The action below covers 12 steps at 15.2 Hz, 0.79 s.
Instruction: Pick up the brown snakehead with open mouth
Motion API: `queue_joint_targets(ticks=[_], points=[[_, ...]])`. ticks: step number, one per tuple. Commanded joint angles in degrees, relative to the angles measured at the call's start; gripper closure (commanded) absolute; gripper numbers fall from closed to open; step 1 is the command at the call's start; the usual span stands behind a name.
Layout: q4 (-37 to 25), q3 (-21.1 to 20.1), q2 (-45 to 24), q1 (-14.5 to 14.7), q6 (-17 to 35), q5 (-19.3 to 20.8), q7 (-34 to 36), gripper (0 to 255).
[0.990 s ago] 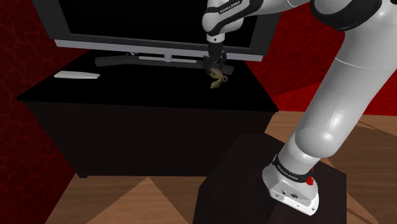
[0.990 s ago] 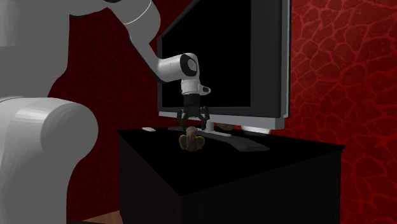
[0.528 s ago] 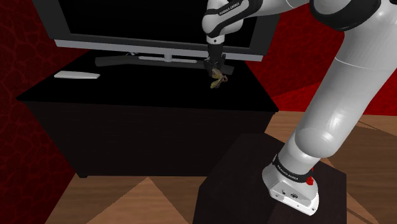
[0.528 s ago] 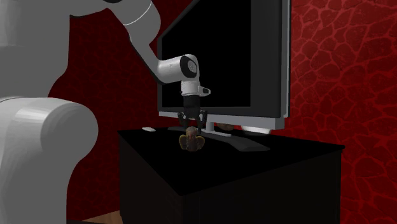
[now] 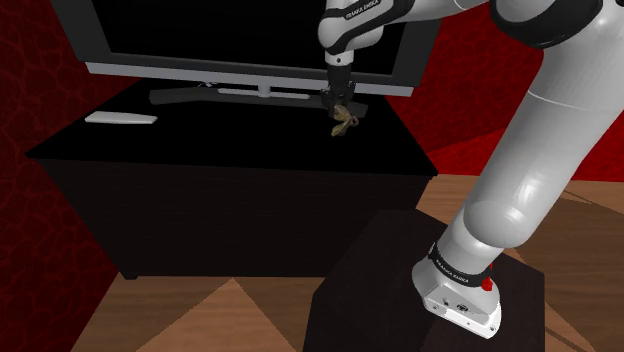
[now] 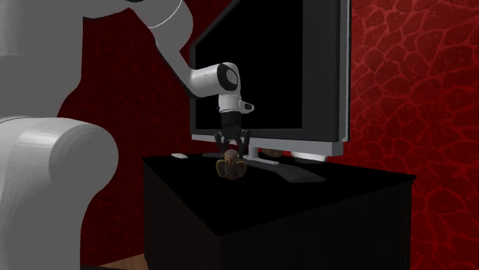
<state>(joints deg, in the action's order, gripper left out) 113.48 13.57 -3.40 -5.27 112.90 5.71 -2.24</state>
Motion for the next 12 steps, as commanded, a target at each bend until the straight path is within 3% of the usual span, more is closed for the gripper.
queue_joint_targets(ticks=[1, 12], points=[[-0.9, 0.0, 0.4, 0.0, -1.3, 0.1, -0.1, 255], [-7.4, -0.1, 2.1, 0.2, -9.5, 0.2, -0.6, 255]])
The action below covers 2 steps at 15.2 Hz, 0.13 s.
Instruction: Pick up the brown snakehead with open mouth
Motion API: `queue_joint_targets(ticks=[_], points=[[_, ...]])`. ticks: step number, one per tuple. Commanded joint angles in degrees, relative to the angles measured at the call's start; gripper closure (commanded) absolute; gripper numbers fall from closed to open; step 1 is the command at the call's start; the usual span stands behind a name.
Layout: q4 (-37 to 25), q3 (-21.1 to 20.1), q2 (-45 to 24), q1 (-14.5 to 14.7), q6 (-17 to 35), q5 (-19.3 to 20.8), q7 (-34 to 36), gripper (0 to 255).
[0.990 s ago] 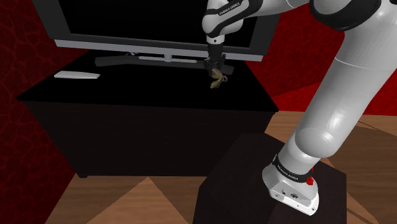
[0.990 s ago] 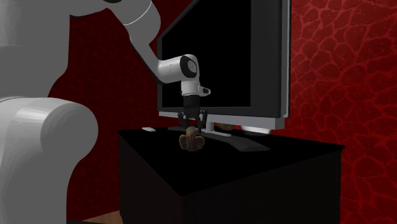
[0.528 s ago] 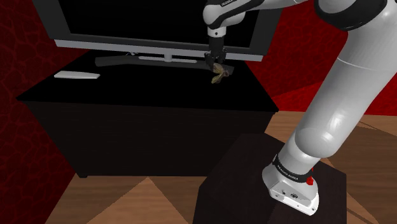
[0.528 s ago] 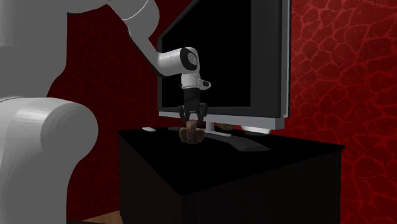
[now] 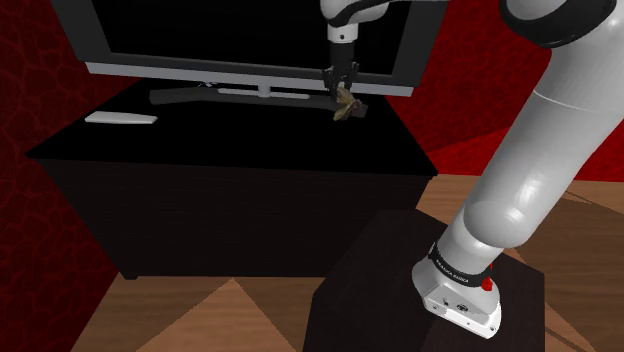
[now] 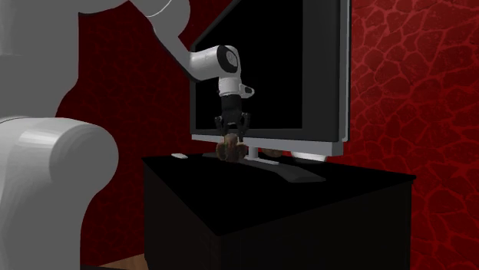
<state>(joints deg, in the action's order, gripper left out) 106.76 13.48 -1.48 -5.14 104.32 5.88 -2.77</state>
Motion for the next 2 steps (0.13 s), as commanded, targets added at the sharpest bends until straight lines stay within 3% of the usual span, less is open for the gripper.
queue_joint_targets(ticks=[1, 2], points=[[-0.8, 0.0, 0.2, 0.0, -1.0, 0.0, 0.0, 255], [-0.8, 0.0, 0.2, 0.0, -1.0, 0.0, 0.0, 255]])
